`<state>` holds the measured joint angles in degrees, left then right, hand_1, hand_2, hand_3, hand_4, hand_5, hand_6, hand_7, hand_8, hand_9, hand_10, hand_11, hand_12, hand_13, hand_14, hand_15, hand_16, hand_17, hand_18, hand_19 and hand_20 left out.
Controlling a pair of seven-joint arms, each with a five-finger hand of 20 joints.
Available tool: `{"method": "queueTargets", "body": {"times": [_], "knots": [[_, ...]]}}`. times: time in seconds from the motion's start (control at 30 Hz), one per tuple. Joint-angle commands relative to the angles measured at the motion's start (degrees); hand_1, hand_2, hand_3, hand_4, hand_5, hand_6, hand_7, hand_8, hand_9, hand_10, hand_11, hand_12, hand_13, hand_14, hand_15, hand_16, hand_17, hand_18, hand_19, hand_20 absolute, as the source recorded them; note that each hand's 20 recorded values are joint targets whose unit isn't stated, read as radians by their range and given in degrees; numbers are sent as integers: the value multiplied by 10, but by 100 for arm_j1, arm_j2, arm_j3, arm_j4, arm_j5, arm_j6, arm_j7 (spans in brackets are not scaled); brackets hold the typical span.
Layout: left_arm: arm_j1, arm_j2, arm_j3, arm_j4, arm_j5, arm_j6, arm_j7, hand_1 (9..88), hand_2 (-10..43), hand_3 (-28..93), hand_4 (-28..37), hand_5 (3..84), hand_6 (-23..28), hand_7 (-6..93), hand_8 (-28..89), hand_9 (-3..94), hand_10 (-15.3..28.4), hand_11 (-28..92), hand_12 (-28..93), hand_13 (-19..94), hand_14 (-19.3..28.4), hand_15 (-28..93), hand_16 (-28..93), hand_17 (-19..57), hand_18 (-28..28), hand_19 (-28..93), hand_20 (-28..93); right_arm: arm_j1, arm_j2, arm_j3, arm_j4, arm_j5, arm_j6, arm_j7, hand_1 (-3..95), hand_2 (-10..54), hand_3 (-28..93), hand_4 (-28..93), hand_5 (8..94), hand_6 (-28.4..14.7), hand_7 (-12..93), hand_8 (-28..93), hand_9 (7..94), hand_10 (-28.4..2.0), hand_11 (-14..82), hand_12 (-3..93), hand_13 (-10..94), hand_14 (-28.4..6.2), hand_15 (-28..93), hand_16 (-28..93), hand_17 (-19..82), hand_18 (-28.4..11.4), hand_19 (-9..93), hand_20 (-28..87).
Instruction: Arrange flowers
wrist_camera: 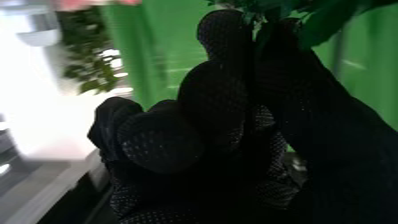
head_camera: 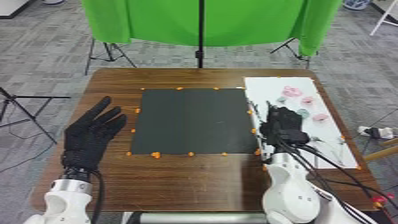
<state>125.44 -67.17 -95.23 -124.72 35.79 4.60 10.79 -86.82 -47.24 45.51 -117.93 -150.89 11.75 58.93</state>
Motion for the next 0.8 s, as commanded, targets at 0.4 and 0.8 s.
{"method": "queueTargets", "body": {"times": [0.4, 0.8], "knots": [[-546, 692, 422, 50, -103, 295, 270, 254, 74, 794, -211, 394, 95, 131, -97, 372, 204, 249, 112, 271, 275, 534, -83, -85, 282, 578, 38, 2185, -3169, -1637, 2448, 825, -553, -1994, 540, -95, 760, -283, 904, -50, 282, 136, 858, -129, 604, 234, 797, -130, 795, 195, 447, -256, 932, 688], [-1974, 274, 739, 688, 264, -427, -940, 255, 74, 794, -211, 395, 95, 131, -98, 373, 205, 249, 111, 273, 274, 535, -82, -85, 282, 578, 37, 2695, -3073, -2268, 2648, 2516, -1279, -540, 521, -95, 767, -274, 896, -50, 298, 133, 851, -128, 627, 241, 789, -128, 813, 202, 434, -252, 932, 694]]}}
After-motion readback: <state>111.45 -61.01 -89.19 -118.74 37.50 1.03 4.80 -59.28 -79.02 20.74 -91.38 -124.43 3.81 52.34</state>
